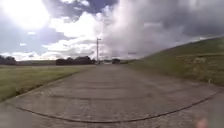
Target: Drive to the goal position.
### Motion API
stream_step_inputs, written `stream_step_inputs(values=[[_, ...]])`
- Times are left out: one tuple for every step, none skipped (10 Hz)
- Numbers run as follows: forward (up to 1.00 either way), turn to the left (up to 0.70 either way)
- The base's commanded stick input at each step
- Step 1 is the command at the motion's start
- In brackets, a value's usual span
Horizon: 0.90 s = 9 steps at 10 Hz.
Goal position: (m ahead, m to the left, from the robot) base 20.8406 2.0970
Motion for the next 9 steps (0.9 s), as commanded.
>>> stream_step_inputs(values=[[0.7, 0.0], [0.7, 0.0], [0.7, 0.0], [0.7, 0.0], [0.7, 0.0], [0.7, 0.0], [0.7, 0.0], [0.7, 0.0], [0.7, 0.0]])
